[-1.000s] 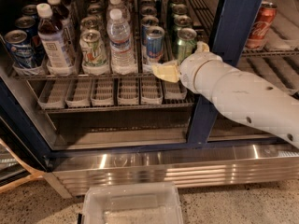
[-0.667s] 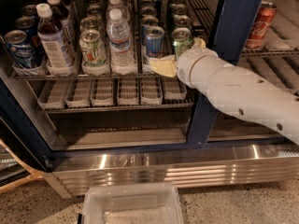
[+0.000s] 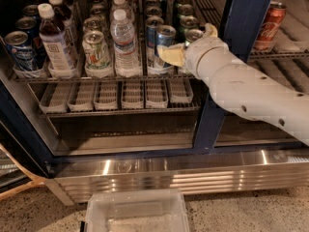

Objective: Pick green can from top shelf of fridge

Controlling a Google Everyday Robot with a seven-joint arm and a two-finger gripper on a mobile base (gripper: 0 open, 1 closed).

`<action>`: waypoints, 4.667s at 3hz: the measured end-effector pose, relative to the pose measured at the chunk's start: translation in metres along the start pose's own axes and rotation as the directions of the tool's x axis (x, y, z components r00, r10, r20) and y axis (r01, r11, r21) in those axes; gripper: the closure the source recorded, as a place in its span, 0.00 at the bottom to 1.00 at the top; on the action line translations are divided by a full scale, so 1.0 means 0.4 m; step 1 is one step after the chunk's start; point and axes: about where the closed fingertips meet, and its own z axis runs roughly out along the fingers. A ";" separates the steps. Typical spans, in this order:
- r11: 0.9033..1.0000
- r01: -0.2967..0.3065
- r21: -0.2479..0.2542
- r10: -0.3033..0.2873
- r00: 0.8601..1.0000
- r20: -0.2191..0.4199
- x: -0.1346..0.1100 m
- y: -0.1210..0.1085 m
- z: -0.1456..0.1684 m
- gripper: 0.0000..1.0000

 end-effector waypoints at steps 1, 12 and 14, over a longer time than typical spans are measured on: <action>1.000 0.021 0.009 -0.022 0.999 0.028 -0.045 -0.038 -0.026 0.20; 1.000 -0.011 -0.013 0.012 0.997 0.074 0.024 0.203 -0.038 0.19; 1.000 -0.020 0.002 0.020 0.996 0.088 0.008 0.197 -0.074 0.27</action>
Offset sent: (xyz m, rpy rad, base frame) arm -0.0776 -0.0828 0.0281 -0.0668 -0.0192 0.1194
